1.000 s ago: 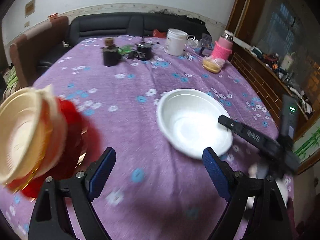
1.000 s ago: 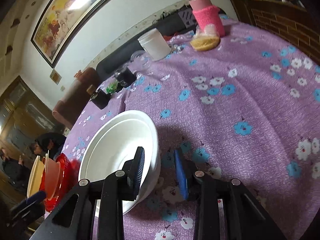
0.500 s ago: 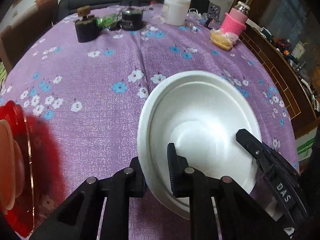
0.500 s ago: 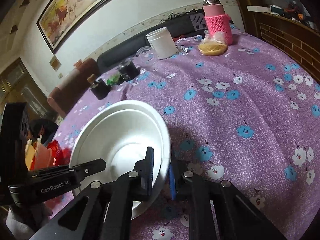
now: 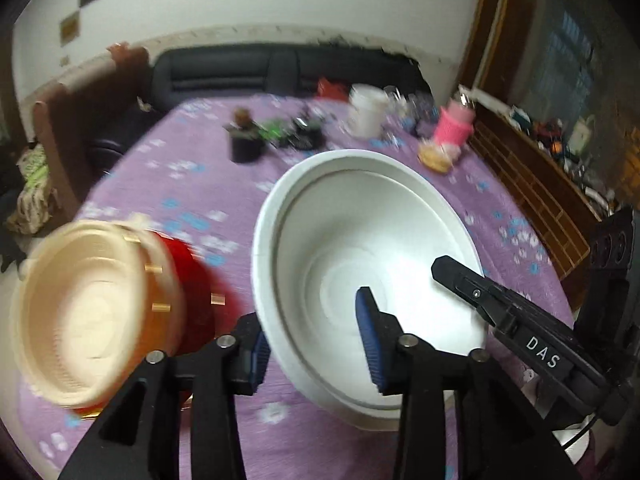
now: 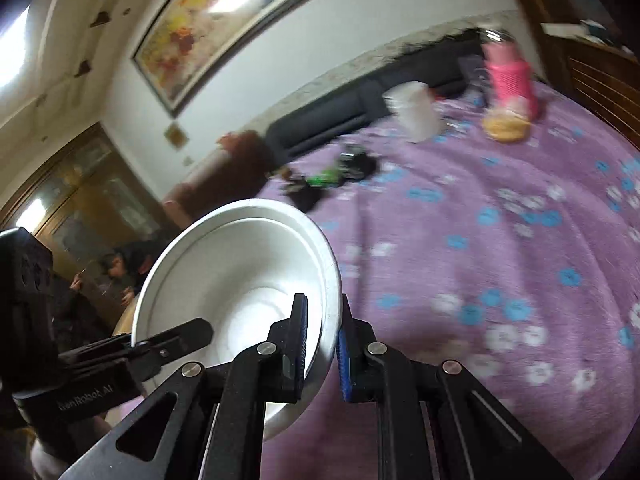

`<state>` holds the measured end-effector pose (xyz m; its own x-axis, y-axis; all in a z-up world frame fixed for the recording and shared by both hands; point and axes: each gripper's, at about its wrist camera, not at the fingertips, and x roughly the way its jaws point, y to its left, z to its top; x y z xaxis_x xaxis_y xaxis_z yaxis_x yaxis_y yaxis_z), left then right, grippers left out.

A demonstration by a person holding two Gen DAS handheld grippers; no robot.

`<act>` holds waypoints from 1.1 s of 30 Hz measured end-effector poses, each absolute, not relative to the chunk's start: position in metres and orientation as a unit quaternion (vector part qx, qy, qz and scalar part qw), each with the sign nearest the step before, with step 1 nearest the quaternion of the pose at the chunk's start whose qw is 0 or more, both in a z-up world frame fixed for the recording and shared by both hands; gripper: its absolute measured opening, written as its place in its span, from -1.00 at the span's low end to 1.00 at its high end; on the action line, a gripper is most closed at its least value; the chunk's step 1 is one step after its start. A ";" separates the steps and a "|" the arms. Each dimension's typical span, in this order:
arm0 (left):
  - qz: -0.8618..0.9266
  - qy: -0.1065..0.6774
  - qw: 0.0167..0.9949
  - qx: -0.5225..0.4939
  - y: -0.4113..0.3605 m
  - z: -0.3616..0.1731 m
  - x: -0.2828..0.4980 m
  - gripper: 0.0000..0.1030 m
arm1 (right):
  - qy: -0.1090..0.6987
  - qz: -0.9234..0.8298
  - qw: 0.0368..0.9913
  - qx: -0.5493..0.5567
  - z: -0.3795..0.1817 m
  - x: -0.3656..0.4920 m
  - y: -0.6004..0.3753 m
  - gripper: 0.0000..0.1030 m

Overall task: Organize plates and bowls
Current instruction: 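Carry the white bowl with both grippers onto the small beige bowl, release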

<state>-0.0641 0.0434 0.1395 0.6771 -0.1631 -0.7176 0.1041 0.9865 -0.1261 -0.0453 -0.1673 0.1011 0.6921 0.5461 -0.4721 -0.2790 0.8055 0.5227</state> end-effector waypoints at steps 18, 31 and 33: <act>0.120 0.381 0.916 -0.023 0.210 0.141 -0.079 0.25 | 0.344 0.308 0.886 0.035 0.135 -0.031 0.066 -0.71; 0.104 0.346 0.926 -0.108 0.241 0.140 -0.114 0.56 | 0.284 0.260 0.922 0.045 0.137 -0.033 0.050 0.04; 0.109 0.335 0.928 -0.119 0.244 0.141 -0.124 0.57 | 0.273 0.243 0.929 0.059 0.141 -0.038 0.039 0.04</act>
<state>-0.1239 0.2439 0.1412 0.7512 0.1226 -0.6486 -0.2827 0.9477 -0.1484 -0.0384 0.0393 0.1409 0.7333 0.4837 -0.4778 -0.4196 0.8749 0.2417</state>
